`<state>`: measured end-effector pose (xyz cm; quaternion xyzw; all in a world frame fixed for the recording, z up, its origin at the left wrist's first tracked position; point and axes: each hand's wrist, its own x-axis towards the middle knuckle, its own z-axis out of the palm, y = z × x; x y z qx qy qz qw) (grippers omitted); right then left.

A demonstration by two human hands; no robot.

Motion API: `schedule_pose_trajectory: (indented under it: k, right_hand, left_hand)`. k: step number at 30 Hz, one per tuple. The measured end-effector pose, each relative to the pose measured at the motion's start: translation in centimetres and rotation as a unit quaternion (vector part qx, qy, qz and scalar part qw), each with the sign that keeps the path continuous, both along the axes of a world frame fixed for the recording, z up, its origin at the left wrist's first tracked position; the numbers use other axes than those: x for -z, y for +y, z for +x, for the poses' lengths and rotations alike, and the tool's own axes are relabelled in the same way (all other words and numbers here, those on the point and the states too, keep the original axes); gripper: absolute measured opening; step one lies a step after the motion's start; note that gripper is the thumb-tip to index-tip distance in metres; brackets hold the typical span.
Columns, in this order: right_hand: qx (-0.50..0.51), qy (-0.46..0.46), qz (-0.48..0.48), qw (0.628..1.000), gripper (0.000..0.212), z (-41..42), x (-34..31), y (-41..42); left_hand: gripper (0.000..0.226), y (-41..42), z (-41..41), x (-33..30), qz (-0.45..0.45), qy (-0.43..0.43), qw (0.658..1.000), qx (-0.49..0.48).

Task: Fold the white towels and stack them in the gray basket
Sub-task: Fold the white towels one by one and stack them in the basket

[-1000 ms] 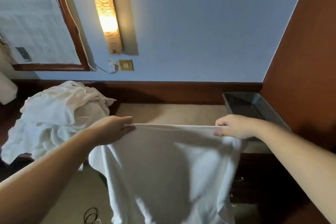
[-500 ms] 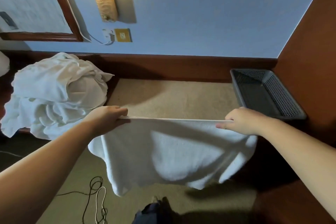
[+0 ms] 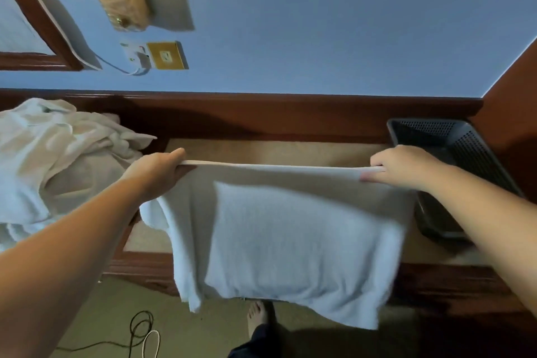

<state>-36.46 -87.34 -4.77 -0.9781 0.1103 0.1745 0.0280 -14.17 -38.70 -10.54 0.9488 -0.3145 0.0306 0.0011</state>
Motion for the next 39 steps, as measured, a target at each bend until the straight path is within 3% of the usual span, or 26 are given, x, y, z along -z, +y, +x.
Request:
schedule_pose_trajectory:
  k: [4, 7, 10, 15, 19, 22, 29, 35, 39]
  right_hand:
    - [0.056, 0.060, 0.036, 0.996, 0.029, 5.8, 4.2, -3.1]
    - [0.115, 0.102, 0.087, 0.984, 0.013, 7.8, 9.0, -4.8]
    - [0.105, 0.142, 0.040, 0.983, 0.009, 8.3, 12.5, -5.2]
    - [0.087, 0.172, -0.033, 0.981, 0.013, 10.4, 17.3, -6.3]
    - [0.098, 0.183, -0.035, 0.978, 0.031, 13.2, 19.3, -8.4]
    - [0.127, 0.169, -0.019, 0.977, 0.035, 15.8, 20.5, -10.4]
    - [0.190, 0.125, -0.014, 0.974, 0.051, 21.4, 24.3, -14.3]
    - [0.210, 0.067, -0.008, 0.975, 0.042, 24.6, 27.3, -16.5]
    - [0.241, 0.037, -0.024, 0.970, 0.048, 26.2, 28.8, -17.2]
  left_hand:
    - [0.045, -2.7, 6.8, 1.6, 0.083, 0.075, 0.994, 0.003]
    - [0.035, -4.0, 10.4, 4.6, 0.107, 0.141, 0.983, 0.041]
    - [0.023, -5.0, 12.3, 7.8, 0.126, 0.222, 0.966, 0.031]
    - [0.018, -5.5, 14.4, 12.6, 0.125, 0.271, 0.953, -0.058]
    - [0.012, -6.2, 16.3, 15.0, 0.150, 0.256, 0.950, -0.097]
    - [0.019, -8.1, 18.4, 16.0, 0.171, 0.220, 0.953, -0.119]
    - [0.025, -12.7, 24.7, 18.0, 0.148, 0.148, 0.959, -0.191]
    - [0.030, -13.3, 27.7, 21.9, 0.116, 0.145, 0.946, -0.265]
    - [0.030, -14.0, 28.8, 23.5, 0.095, 0.121, 0.940, -0.304]
